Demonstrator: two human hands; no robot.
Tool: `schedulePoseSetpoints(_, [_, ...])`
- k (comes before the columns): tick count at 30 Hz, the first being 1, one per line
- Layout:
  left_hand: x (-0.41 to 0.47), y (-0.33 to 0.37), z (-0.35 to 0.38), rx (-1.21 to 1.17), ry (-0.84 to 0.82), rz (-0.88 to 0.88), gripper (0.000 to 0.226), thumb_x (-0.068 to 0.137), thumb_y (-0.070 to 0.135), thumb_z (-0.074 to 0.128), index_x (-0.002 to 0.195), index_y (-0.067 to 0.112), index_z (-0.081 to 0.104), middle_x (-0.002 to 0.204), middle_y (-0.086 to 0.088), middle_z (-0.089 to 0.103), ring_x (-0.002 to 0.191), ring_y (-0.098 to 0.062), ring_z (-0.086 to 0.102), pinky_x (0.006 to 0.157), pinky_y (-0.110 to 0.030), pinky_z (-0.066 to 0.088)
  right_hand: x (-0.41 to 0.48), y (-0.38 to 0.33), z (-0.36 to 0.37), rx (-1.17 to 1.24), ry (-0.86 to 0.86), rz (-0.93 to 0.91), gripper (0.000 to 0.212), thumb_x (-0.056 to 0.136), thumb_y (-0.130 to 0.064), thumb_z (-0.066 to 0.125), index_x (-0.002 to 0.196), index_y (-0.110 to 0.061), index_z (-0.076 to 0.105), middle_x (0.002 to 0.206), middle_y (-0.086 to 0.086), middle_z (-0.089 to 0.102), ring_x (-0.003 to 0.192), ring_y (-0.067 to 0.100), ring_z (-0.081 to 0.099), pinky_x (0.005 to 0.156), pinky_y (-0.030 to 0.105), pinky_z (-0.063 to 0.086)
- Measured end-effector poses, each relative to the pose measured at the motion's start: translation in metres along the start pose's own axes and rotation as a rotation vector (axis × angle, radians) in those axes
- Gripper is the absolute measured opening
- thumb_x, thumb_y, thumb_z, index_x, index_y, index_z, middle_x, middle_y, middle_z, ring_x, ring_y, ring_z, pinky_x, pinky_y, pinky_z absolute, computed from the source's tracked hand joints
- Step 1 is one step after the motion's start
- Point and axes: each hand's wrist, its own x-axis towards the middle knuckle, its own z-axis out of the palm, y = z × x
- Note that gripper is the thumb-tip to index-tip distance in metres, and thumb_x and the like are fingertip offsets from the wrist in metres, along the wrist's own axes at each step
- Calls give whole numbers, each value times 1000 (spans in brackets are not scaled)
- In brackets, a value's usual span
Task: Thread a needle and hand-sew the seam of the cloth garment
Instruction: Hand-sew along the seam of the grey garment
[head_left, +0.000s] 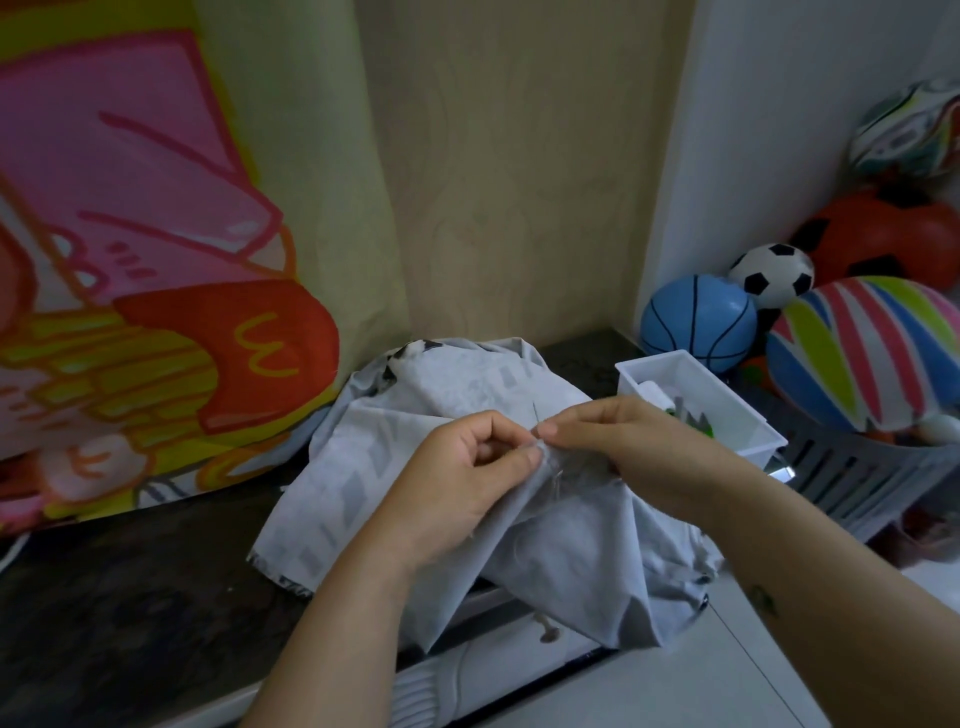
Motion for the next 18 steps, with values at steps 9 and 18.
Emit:
schedulePoseSetpoints(9, [-1,4,-2,-28,-27,-28,20,88,8,62,72,19,64,59,14,61,58,4,55,56,-10,41,7,-7,-9,820,278,59,11,97,-12,46,98,-8,56,82,6,68,53,11,59,43,22,48])
schedulePoseSetpoints(18, [-1,3,-6,-96,-60,-99,12,70,27,63,59,28,65,61,5,52,65,-10,45,62,-26,35,13,16,-21,-168,715,-307,16,97,-28,47,94,-17,57,77,-15,71,80,-3,59,79,26,45])
